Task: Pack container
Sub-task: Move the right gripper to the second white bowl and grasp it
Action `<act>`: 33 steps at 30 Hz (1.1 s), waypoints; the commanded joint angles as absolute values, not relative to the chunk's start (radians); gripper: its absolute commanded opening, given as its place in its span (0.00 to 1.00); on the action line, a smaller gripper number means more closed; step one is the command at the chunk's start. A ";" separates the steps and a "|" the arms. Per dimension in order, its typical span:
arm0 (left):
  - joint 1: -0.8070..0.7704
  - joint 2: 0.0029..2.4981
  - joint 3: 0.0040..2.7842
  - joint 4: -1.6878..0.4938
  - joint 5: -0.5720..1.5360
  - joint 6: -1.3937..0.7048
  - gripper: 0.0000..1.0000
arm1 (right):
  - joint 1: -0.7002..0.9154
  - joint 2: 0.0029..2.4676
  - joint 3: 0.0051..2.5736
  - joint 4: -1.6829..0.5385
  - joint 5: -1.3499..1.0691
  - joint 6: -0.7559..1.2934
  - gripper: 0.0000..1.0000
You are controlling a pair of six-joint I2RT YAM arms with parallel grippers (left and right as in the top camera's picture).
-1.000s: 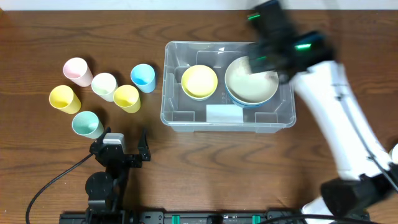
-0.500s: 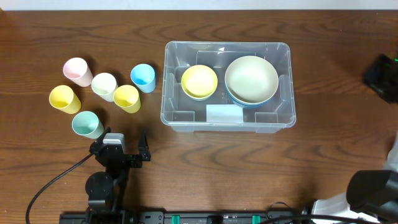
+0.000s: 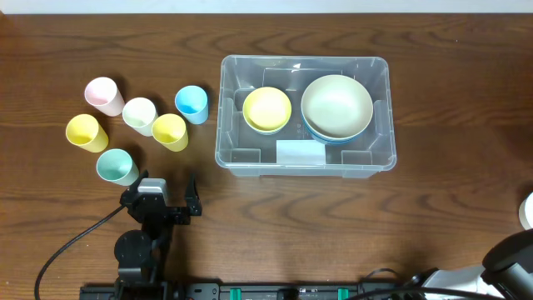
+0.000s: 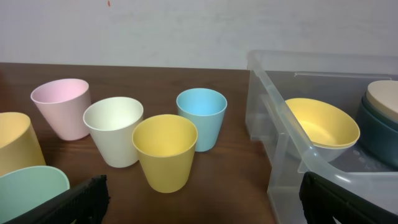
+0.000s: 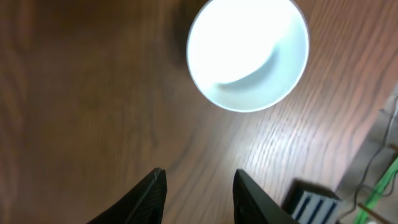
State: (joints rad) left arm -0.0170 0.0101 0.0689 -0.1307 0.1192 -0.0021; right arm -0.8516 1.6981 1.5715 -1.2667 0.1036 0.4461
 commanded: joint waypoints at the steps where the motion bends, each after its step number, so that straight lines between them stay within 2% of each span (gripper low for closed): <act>1: -0.020 0.004 0.039 -0.141 0.108 0.007 0.98 | -0.880 1.679 1.447 -1.186 0.032 0.353 0.38; 7: -0.020 0.004 0.039 -0.141 0.108 0.007 0.98 | -0.881 1.680 1.314 -1.022 0.033 0.312 0.38; 13: -0.020 0.004 0.039 -0.141 0.108 0.007 0.98 | -0.882 1.681 1.279 -0.928 0.033 0.210 0.44; 21: -0.020 0.004 0.039 -0.141 0.108 0.007 0.98 | -0.882 1.695 1.237 -0.856 0.047 0.163 0.52; 33: -0.020 0.004 0.039 -0.141 0.108 0.007 0.98 | -0.909 1.752 1.190 -0.811 0.106 0.201 0.54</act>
